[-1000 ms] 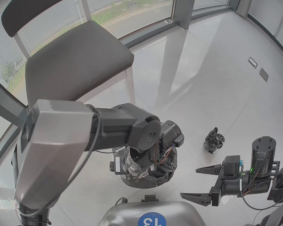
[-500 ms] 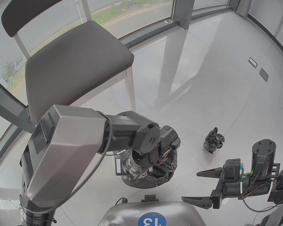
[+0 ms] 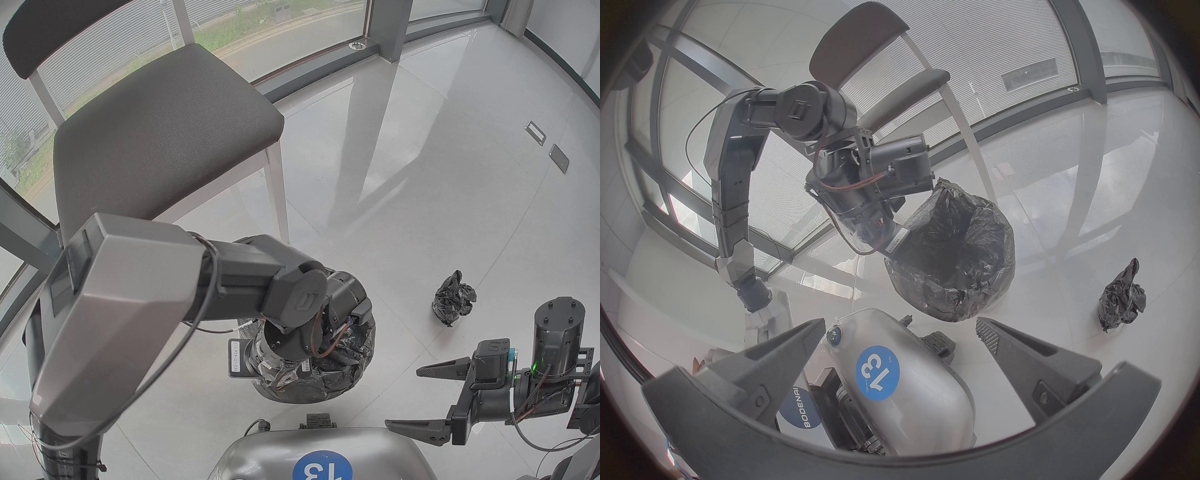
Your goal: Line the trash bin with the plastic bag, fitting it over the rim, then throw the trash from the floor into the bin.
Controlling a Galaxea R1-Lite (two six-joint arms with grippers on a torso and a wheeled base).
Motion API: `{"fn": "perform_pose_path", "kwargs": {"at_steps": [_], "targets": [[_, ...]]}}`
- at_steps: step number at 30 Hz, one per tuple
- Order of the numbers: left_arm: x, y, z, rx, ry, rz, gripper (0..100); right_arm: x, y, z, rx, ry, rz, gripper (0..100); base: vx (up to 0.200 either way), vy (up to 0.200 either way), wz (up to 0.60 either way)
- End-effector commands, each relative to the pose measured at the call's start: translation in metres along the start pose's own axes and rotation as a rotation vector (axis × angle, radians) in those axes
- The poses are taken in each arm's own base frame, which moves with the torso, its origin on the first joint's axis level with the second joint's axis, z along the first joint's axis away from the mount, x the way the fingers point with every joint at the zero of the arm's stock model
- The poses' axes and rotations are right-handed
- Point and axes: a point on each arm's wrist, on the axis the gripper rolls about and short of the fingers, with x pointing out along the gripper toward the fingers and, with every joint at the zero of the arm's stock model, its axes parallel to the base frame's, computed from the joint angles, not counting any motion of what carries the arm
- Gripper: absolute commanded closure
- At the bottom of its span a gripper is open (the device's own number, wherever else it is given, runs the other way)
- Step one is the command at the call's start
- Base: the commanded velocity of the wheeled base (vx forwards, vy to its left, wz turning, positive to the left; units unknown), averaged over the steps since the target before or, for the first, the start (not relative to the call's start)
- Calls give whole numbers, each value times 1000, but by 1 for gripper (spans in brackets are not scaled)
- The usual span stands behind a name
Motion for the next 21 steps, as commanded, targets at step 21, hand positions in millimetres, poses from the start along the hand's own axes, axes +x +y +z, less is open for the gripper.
{"fn": "perform_pose_path", "kwargs": {"at_steps": [21], "targets": [[-15,48,-14,31,10,37,100,1,0,-1,-6,9,2,0,0,0,0]]}}
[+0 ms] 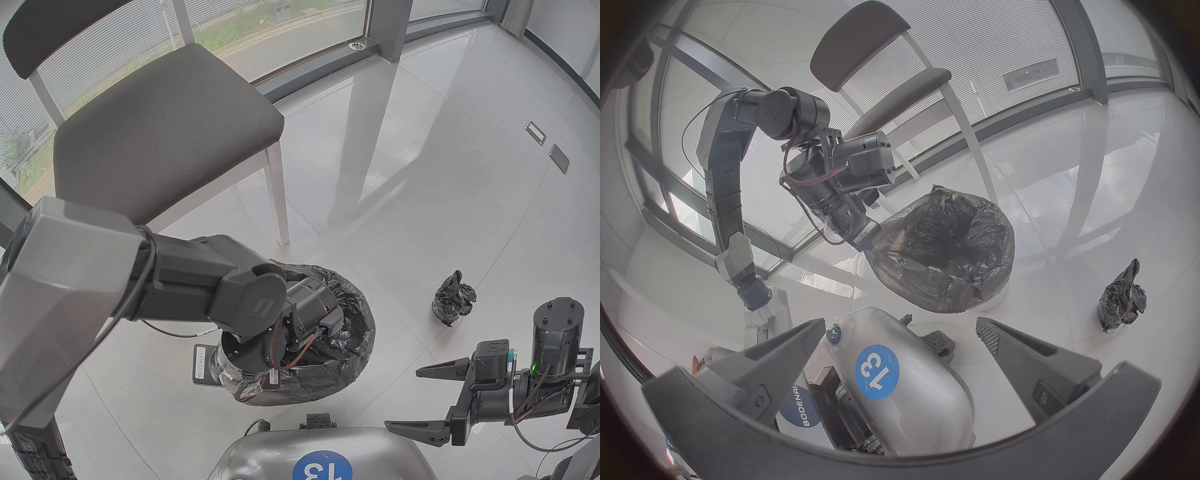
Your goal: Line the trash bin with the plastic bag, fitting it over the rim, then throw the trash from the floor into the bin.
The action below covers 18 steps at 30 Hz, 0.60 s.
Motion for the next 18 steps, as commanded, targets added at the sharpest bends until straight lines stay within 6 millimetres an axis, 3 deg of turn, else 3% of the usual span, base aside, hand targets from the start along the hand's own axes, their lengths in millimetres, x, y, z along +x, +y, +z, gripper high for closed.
{"fn": "perform_pose_path", "kwargs": {"at_steps": [1,7,8,18], "targets": [[-4,7,2,-13,-12,-6,100,1,0,-1,-3,5,0,0,0,0,0],[-3,9,3,-19,-17,0,100,1,0,-1,-7,5,0,0,0,0,0],[-3,10,3,-22,-17,1,0,1,0,-1,-7,5,0,0,0,0,0],[-3,9,5,-20,-26,2,0,1,0,-1,-13,7,0,0,0,0,0]]}}
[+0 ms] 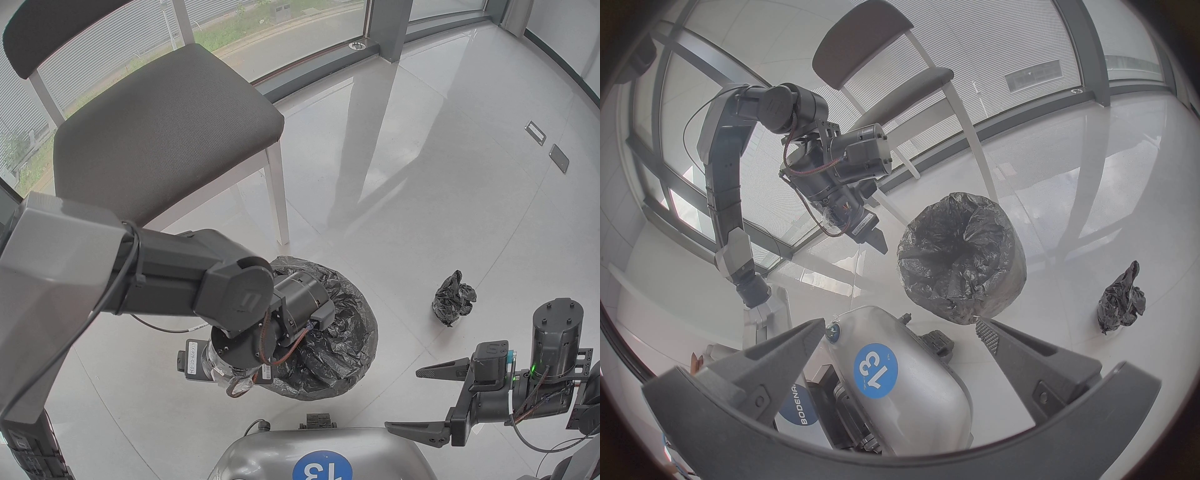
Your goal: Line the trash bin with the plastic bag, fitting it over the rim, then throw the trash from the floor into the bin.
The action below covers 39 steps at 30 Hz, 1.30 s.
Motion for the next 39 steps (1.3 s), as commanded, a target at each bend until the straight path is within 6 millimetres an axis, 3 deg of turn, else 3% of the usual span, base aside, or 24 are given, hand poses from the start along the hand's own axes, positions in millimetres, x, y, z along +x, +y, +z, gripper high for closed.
{"fn": "perform_pose_path", "kwargs": {"at_steps": [1,10,17,21,25,27,32,35,39], "targets": [[-1,-1,2,-6,-9,-4,0,1,0,-1,1,4,0,0,0,0,0],[-20,-5,14,-38,-84,-48,0,-3,-4,-3,3,3,-21,0,0,0,0],[-31,10,17,80,-127,-43,0,-9,-27,-2,-66,1,-124,0,0,0,0],[-44,32,36,129,-184,-42,0,-20,-48,-7,-40,16,-228,0,0,0,0],[-55,49,66,69,-273,-32,0,-29,-71,1,-179,69,-337,0,0,0,0],[-67,49,78,17,-327,-99,0,-38,-84,-4,-209,143,-400,0,0,0,0],[-95,36,84,-31,-426,-359,0,-51,-99,-17,-225,238,-498,0,0,0,0],[-120,22,89,-92,-561,-640,0,-57,-102,-26,-198,264,-531,0,0,0,0],[-122,27,79,-49,-590,-738,0,-63,-108,-29,-168,269,-568,0,0,0,0]]}}
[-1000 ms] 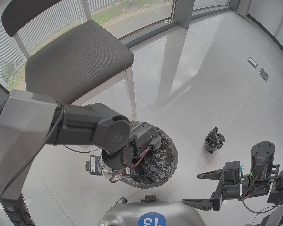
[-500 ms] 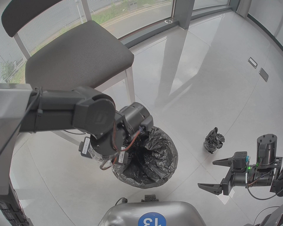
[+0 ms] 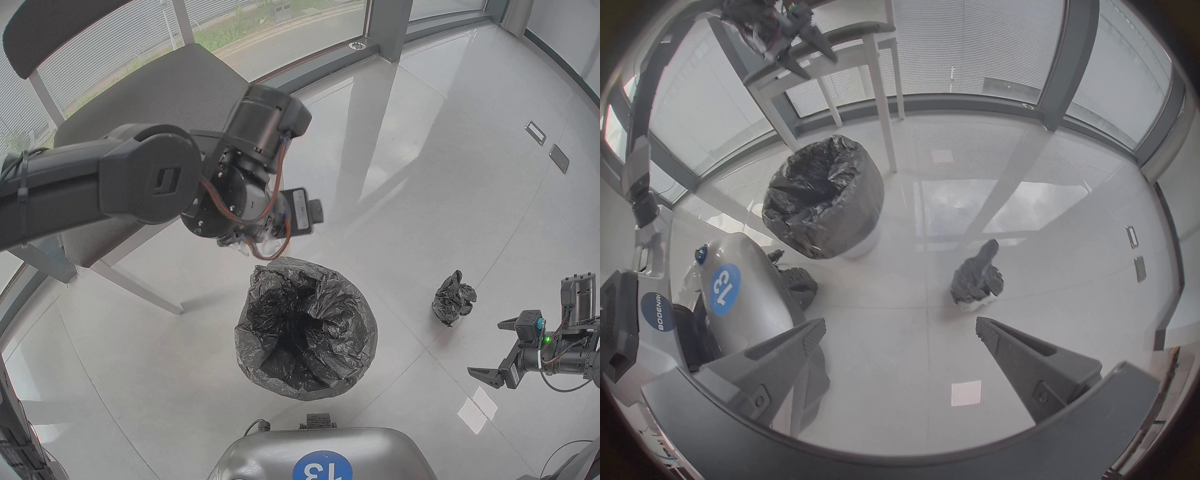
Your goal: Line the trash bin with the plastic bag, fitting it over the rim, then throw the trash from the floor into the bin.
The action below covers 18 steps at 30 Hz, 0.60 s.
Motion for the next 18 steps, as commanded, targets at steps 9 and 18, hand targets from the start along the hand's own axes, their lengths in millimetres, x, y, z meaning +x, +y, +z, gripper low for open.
{"fn": "perform_pose_path", "kwargs": {"at_steps": [9,18], "targets": [[-31,16,-6,31,-58,-168,0,36,-37,-15,42,-35,-166,0,0,0,0],[-31,28,2,10,-118,-45,0,95,-76,-8,30,-140,-247,0,0,0,0]]}}
